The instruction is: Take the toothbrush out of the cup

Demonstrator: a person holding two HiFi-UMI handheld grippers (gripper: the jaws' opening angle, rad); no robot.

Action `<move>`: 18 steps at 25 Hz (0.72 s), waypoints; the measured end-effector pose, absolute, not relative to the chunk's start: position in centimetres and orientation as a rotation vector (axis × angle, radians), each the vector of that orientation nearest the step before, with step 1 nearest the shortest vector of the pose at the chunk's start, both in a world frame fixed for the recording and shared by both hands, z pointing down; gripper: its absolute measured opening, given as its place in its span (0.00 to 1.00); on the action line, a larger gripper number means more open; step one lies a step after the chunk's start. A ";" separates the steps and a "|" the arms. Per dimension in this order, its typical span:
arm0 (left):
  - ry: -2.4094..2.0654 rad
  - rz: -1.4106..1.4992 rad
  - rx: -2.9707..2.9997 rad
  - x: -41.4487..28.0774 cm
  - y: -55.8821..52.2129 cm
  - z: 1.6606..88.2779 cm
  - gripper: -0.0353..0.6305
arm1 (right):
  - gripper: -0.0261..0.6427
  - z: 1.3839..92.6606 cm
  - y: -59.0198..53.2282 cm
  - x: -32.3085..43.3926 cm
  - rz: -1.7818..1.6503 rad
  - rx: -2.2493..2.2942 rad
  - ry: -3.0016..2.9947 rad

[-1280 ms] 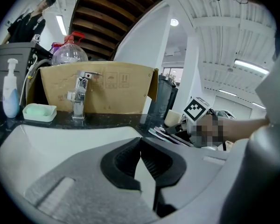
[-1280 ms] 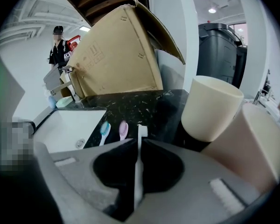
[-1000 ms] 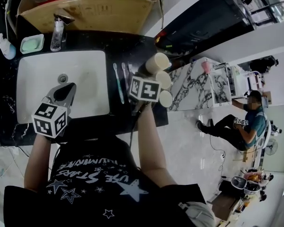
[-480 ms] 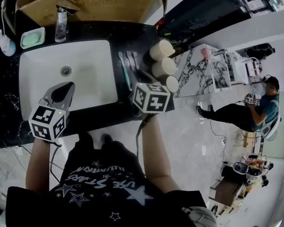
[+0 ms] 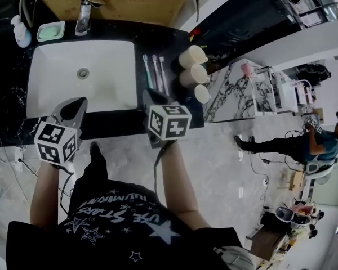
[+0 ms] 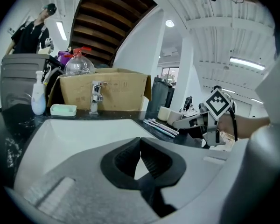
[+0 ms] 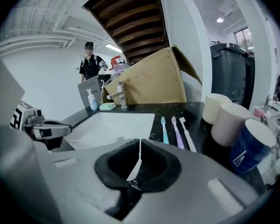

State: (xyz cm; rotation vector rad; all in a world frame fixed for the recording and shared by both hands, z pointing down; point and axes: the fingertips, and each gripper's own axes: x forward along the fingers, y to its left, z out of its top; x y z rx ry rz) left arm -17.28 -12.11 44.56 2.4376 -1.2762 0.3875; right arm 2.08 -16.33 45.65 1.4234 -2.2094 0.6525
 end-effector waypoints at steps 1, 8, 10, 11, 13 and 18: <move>-1.290 0.388 2.434 -17.2 -11.3 44.4 0.07 | 0.05 45.5 -15.7 1.9 0.648 1.409 -2.225; -1.352 0.391 2.422 -15.6 -5.9 43.6 0.07 | 0.05 44.9 -10.6 2.1 0.616 1.316 -2.290; -1.370 0.384 2.415 -15.2 -4.4 43.5 0.07 | 0.05 44.7 -9.2 2.3 0.611 1.295 -2.310; -1.375 0.385 2.414 -14.9 -3.5 43.4 0.07 | 0.05 44.7 -8.4 2.6 0.608 1.289 -2.315; -1.381 0.386 2.412 -14.1 -1.7 43.4 0.07 | 0.05 44.6 -6.8 3.2 0.608 1.281 -2.320; -1.404 0.374 2.394 -13.1 2.4 43.7 0.07 | 0.05 44.7 -3.0 4.5 0.602 1.267 -2.336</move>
